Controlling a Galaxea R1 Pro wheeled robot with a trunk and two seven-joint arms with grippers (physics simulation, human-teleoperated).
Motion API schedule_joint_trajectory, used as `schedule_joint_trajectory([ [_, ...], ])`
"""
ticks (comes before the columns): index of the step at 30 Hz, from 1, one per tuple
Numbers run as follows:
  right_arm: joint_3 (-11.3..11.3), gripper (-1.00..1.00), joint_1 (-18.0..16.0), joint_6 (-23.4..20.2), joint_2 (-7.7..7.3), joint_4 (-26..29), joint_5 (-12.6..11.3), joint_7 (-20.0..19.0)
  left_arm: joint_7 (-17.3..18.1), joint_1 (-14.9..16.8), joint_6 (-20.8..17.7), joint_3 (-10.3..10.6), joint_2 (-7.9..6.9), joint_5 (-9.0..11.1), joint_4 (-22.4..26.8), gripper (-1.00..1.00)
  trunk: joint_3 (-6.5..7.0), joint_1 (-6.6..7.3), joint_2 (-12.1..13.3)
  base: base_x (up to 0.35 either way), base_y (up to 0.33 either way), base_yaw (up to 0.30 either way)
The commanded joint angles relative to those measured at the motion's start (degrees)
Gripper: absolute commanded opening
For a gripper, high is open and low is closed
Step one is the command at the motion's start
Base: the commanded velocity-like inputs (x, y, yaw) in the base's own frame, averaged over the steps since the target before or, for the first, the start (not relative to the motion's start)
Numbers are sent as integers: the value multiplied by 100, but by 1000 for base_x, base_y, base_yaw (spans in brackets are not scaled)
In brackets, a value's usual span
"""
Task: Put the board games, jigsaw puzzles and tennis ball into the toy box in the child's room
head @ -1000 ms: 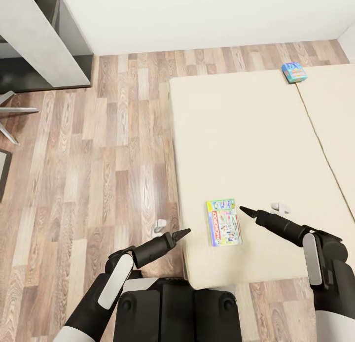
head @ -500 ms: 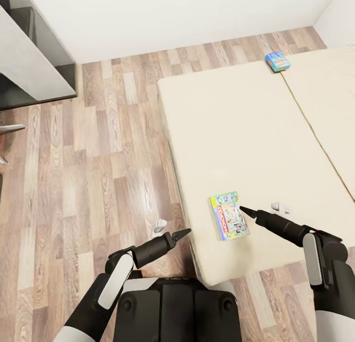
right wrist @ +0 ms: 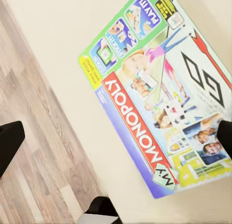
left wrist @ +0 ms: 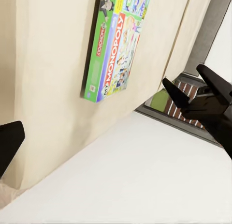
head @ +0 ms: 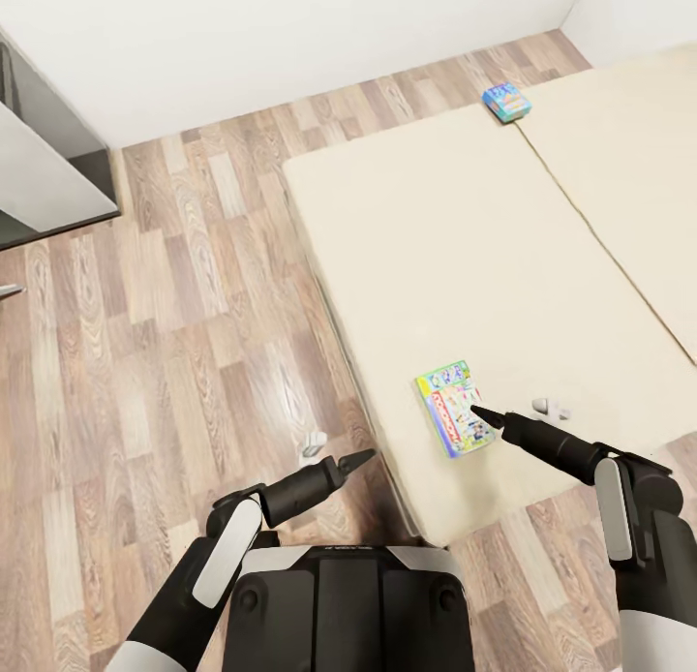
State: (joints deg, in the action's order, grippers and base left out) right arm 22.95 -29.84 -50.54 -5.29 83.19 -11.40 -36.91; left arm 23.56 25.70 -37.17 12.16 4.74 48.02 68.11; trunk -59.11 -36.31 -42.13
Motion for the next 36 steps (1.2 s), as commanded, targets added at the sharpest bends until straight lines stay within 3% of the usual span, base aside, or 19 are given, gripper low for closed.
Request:
schedule_joint_trajectory([
  [1, 8, 100, -4, -35, 2, 4, -3, -18, 0, 1, -36, -5, 1, 32, 1, 100, -3, -1, -4, 0, 289, -280],
  [13, 8, 100, -4, -36, 2, 4, -3, -18, 0, 4, -36, -4, 1, 32, 1, 100, -3, -1, -4, 0, 289, -273],
  [25, 11, 100, -4, -31, -50, 42, 0, -106, 0, 2, -38, 19, 6, 29, 155, 100, -3, -1, -4, 0, 288, -103],
  [28, 16, 100, -4, -29, -180, 63, 2, -214, 0, 3, -43, 13, 4, 27, 441, 100, -3, -1, -4, 0, 224, -33],
  [30, 19, 100, -4, -28, -372, 77, 4, -348, -5, 2, -54, 7, 3, 26, 809, 100, -3, -1, -4, 0, 151, -22],
  [36, 22, 100, 3, -27, -589, 88, 5, -518, -11, 4, -70, 17, 5, 24, 1287, 100, -3, -1, -4, 0, 96, -14],
])
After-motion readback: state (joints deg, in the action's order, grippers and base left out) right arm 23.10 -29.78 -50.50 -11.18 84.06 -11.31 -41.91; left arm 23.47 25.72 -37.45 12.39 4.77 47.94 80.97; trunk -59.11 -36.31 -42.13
